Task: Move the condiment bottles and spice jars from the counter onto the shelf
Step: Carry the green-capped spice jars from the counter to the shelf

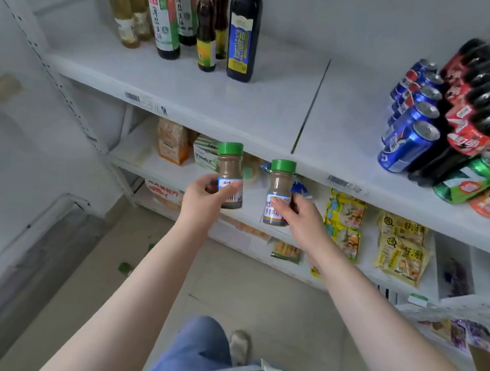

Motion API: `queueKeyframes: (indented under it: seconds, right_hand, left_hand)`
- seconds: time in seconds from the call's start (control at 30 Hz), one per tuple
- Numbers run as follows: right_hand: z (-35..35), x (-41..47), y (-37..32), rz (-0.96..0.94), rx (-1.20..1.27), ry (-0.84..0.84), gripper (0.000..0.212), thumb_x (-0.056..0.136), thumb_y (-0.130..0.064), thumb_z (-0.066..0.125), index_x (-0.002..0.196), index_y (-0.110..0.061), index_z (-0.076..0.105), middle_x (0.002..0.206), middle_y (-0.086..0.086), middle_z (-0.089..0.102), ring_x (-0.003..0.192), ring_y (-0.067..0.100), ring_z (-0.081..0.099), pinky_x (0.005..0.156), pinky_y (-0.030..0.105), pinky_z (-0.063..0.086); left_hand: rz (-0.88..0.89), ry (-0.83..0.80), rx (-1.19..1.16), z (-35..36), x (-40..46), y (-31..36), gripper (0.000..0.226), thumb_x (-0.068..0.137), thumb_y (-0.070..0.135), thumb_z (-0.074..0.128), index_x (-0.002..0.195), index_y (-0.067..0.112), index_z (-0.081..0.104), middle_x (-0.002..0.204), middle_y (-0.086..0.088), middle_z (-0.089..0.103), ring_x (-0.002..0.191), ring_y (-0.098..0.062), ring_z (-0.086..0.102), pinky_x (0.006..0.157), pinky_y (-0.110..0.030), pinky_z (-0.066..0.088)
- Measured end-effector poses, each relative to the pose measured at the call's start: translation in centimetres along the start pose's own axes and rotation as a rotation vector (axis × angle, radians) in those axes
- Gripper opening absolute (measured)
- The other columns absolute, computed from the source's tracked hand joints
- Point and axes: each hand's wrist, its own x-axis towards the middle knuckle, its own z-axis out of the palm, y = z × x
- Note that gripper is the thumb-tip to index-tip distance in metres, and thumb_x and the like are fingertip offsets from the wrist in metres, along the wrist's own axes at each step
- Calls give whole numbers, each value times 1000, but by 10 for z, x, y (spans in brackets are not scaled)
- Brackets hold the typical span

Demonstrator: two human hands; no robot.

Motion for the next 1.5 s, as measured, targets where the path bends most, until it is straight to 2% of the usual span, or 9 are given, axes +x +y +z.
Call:
queueKeyframes:
  seconds: [0.17,0.3,0.5,0.67,0.87,1.1,1.27,1.37,1.5]
  right_hand:
    - [-8,58,-26,-25,47,68,19,92,-31,60,105,-17,62,99,-1,69,90,11,65,77,23,50]
    - [-12,102,-38,-4,79,187,19,91,-28,62,103,-14,62,100,7,70,93,20,67,85,36,52]
    - [-14,164,-59,26,114,313,22,91,-28,62,106,-12,63,99,5,70,91,17,66,82,30,52]
    - [-14,201,-65,60,163,395,20,90,-22,63,103,-7,64,95,5,69,88,17,66,81,29,51]
    - [-21,240,-70,95,148,438,17,89,-26,64,100,-12,62,97,6,69,92,21,67,87,36,52]
    - [-31,278,-71,95,155,437,27,89,-27,64,107,-6,63,105,11,70,98,23,67,90,38,52]
    - [-39,297,-71,84,156,418,29,89,-28,64,108,-6,63,105,11,70,97,22,68,87,34,53]
    - [-43,306,-70,85,156,405,27,89,-28,64,108,-8,63,104,9,70,96,21,68,86,33,54]
    - [-49,315,-63,89,126,403,25,89,-30,64,105,-10,64,103,8,70,97,23,68,91,41,54]
  left_hand:
    - [78,-62,-8,15,75,38,22,86,20,69,102,4,69,72,4,62,52,9,56,51,-3,39]
    - [103,-124,-27,34,147,60,27,86,14,68,109,1,67,78,-1,64,61,-1,60,51,-5,42]
    - [161,-273,64,67,251,92,23,85,14,68,107,5,69,88,-10,68,74,-17,61,60,-16,46]
    - [148,-281,133,102,319,107,24,80,16,73,103,8,71,83,-6,65,73,-19,55,58,-24,38]
    - [194,-279,187,136,367,129,32,80,18,74,109,7,68,96,-7,69,79,-17,58,65,-24,41]
    - [218,-278,217,156,394,129,30,83,7,69,113,8,65,92,-2,63,58,0,52,41,-4,37]
    - [186,-276,206,162,405,122,32,77,1,67,108,9,67,100,-9,72,75,-19,65,73,-28,59]
    - [203,-283,186,164,406,118,34,78,-2,68,111,8,66,99,-2,70,80,-16,65,61,-7,52]
    - [261,-295,199,165,405,114,33,81,-1,68,112,7,63,96,0,66,76,-7,61,57,0,43]
